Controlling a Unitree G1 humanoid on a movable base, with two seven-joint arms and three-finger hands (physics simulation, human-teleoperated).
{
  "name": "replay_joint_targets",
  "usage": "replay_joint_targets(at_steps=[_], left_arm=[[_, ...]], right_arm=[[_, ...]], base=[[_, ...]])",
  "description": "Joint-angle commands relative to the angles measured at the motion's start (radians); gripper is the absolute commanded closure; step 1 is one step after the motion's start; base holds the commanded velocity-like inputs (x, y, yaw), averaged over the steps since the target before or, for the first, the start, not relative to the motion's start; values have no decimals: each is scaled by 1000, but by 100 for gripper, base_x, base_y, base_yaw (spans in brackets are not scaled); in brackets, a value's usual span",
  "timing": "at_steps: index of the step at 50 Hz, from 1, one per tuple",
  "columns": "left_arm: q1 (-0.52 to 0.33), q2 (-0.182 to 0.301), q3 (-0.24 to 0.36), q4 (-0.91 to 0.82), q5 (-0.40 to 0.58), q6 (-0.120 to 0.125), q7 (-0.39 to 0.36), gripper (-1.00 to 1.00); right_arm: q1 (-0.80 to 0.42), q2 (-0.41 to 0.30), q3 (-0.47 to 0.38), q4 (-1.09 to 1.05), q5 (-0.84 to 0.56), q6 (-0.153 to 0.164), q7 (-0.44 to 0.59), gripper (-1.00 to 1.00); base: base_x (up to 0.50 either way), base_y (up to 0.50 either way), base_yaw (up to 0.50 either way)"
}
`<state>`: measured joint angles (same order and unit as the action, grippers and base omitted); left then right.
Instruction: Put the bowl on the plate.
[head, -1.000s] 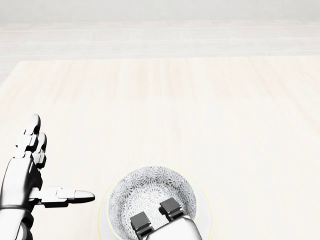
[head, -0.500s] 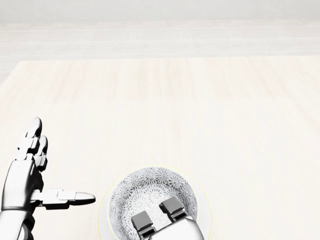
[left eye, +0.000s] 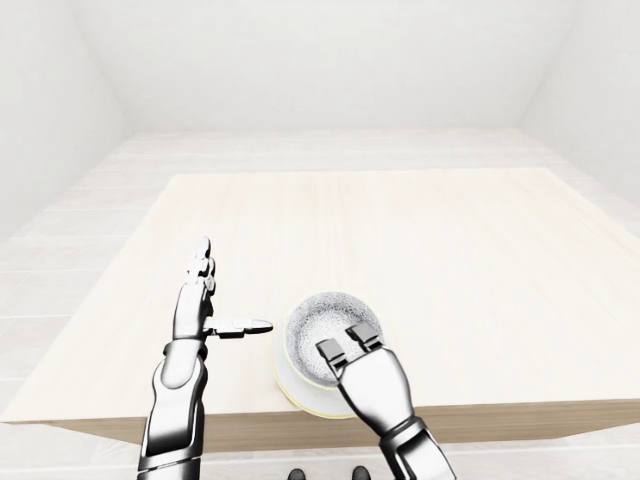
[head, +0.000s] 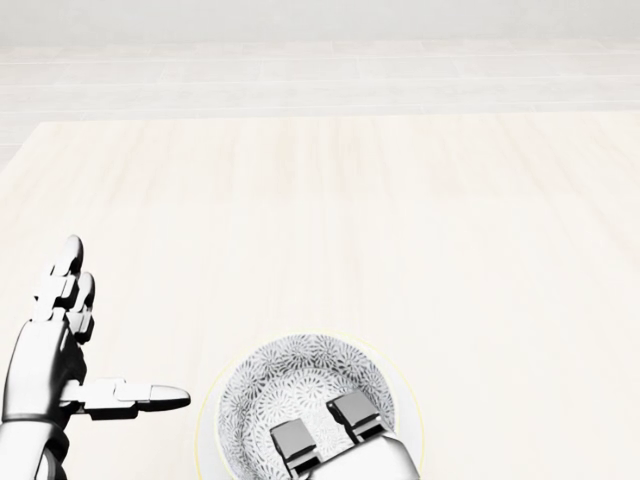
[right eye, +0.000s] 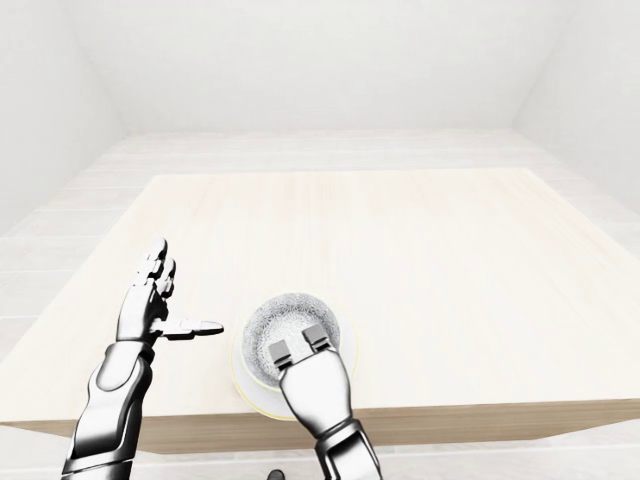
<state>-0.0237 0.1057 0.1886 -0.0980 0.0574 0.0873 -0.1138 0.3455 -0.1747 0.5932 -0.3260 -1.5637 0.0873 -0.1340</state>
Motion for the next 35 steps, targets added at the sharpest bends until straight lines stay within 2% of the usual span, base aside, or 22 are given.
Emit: replay_joint_targets(at_steps=[1, 17, 35], left_arm=[[-3, 3, 2, 0, 2, 0, 0, -100], [-19, 5, -3, 4, 11, 0, 1, -100], [-6, 6, 2, 3, 10, 0, 1, -100]], right_arm=[[17, -16, -9, -44, -7, 0, 26, -26], [57, -54, -42, -151, -25, 0, 94, -24], [90, -63, -145, -248, -23, 0, 153, -22]], base=[[0, 0, 0], [0, 0, 0], [0, 0, 0]])
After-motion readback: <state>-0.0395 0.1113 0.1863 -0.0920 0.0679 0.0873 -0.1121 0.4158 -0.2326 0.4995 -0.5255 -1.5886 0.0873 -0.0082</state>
